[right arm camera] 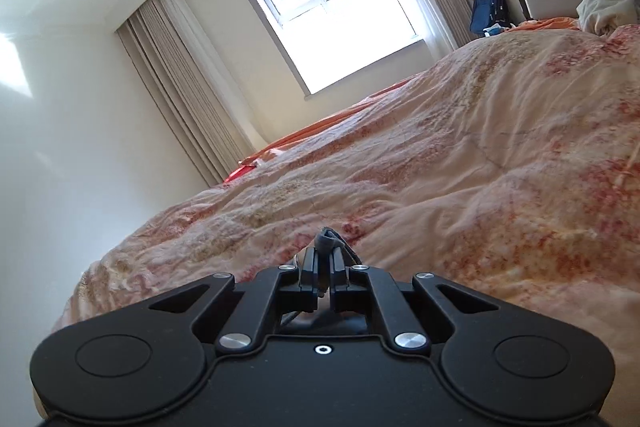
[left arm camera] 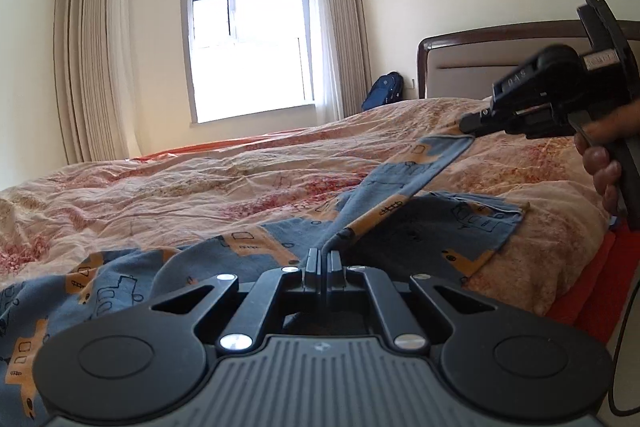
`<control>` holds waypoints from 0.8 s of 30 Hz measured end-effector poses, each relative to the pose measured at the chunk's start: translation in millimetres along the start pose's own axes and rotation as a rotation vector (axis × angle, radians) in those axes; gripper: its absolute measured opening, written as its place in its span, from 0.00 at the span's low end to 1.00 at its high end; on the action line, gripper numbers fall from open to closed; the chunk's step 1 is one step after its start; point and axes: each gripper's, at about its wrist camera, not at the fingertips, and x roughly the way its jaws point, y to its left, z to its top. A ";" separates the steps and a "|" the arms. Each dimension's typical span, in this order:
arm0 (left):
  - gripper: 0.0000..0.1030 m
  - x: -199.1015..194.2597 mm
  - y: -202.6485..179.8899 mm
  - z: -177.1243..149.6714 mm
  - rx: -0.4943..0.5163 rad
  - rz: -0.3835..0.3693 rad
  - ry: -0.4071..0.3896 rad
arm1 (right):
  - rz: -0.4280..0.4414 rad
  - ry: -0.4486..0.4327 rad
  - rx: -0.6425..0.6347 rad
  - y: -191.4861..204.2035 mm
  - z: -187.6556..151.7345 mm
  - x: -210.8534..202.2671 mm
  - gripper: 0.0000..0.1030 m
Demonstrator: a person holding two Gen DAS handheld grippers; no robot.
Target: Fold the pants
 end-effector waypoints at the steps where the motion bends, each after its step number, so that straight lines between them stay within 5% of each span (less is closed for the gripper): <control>1: 0.01 1.4 -1.2 -0.6 0.005 -0.015 0.013 | -0.025 0.014 -0.002 -7.3 -7.5 -5.5 0.04; 10: 0.01 18.0 -1.2 -15.7 -0.017 -0.063 0.125 | -0.102 0.085 0.096 -40.8 -61.0 -7.8 0.04; 15: 0.01 23.0 1.6 -19.7 -0.043 -0.072 0.151 | -0.078 0.080 0.123 -40.7 -60.1 -5.1 0.15; 18: 0.01 23.1 2.9 -20.3 -0.055 -0.076 0.148 | -0.090 0.080 0.132 -39.8 -54.7 -0.3 0.10; 24: 0.01 16.0 6.7 -19.3 -0.090 -0.123 0.090 | -0.115 -0.049 0.025 -20.1 -42.0 -19.3 0.06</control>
